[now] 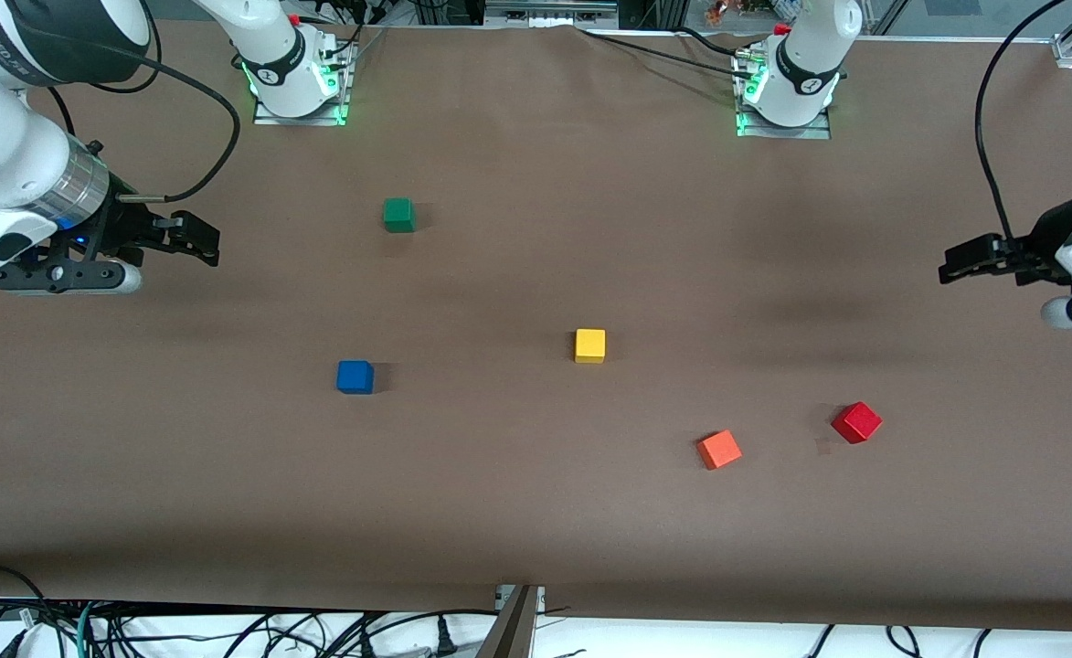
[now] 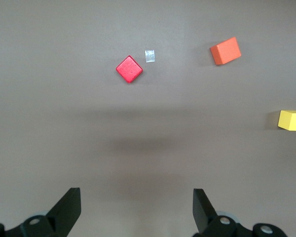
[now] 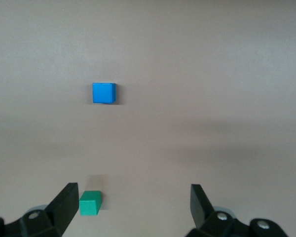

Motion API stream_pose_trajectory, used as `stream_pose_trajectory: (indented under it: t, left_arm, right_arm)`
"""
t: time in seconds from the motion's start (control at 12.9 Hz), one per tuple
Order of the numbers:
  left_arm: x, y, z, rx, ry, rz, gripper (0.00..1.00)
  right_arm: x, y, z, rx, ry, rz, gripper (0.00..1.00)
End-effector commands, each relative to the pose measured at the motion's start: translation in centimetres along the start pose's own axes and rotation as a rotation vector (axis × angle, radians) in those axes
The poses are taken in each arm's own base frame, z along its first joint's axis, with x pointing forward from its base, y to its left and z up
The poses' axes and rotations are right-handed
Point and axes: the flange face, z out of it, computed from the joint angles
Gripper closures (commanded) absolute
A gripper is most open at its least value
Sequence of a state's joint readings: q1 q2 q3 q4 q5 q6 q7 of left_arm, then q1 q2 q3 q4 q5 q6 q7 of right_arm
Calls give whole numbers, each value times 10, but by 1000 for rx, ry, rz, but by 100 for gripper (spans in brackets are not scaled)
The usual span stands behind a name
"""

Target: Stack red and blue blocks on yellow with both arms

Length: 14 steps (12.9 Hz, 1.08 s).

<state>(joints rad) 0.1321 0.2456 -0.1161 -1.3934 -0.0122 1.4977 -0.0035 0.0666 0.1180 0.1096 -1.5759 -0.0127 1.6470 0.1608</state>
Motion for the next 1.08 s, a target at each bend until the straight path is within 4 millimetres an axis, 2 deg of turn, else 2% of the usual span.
stream_pose_trajectory:
  t: [0.0, 0.23, 0.39, 0.46, 0.54, 0.77, 0.85, 0.93, 1.01]
  left_arm:
    - [31, -10, 19, 4, 19, -9, 0]
    - [63, -19, 65, 32, 40, -216, 0]
    - [88, -25, 107, 45, 49, -314, 0]
    - [99, -31, 131, 38, 51, -361, 0]
    - [105, -42, 155, 22, 54, -407, 0]
    - [110, -47, 221, -2, 115, -457, 0]
    - [113, -46, 242, -10, 135, -473, 0]
    - [117, -46, 263, -20, 154, -492, 0]
    - [120, -44, 276, -28, 170, -517, 0]
  right_arm:
    - [-1, 2, -7, -5, 34, -12, 0]
    - [12, -2, -10, 12, 80, -20, 0]
    - [13, -4, -6, 25, 67, -2, 0]
    - [17, -7, 5, 26, 55, -1, 0]
    - [29, -12, 30, 16, 24, -24, 0]
    - [66, -17, 132, 24, -96, -41, 0]
    - [73, -20, 150, 32, -96, -48, 0]
    - [80, -35, 175, 41, -87, -56, 0]
    - [86, -53, 202, 56, -82, -64, 0]
